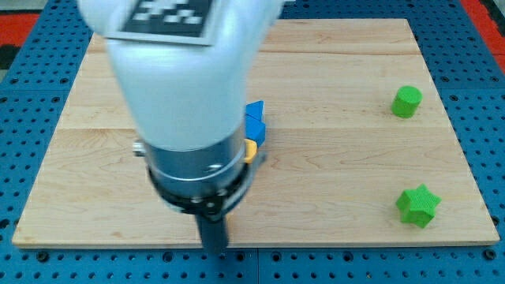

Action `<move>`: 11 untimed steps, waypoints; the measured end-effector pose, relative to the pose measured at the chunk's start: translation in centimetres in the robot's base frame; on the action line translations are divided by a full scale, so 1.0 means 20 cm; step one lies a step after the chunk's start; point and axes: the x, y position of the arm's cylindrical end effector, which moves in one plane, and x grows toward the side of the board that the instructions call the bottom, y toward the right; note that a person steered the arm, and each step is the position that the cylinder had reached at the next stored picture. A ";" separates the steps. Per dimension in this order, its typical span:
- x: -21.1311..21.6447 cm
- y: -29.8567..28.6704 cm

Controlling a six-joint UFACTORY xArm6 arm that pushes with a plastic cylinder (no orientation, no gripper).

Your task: Move the yellow hexagon towards right of the yellow heart

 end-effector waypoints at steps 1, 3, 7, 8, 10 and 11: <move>0.00 -0.32; -0.15 -0.06; -0.08 0.10; -0.12 0.12; -0.32 0.23; -0.43 0.39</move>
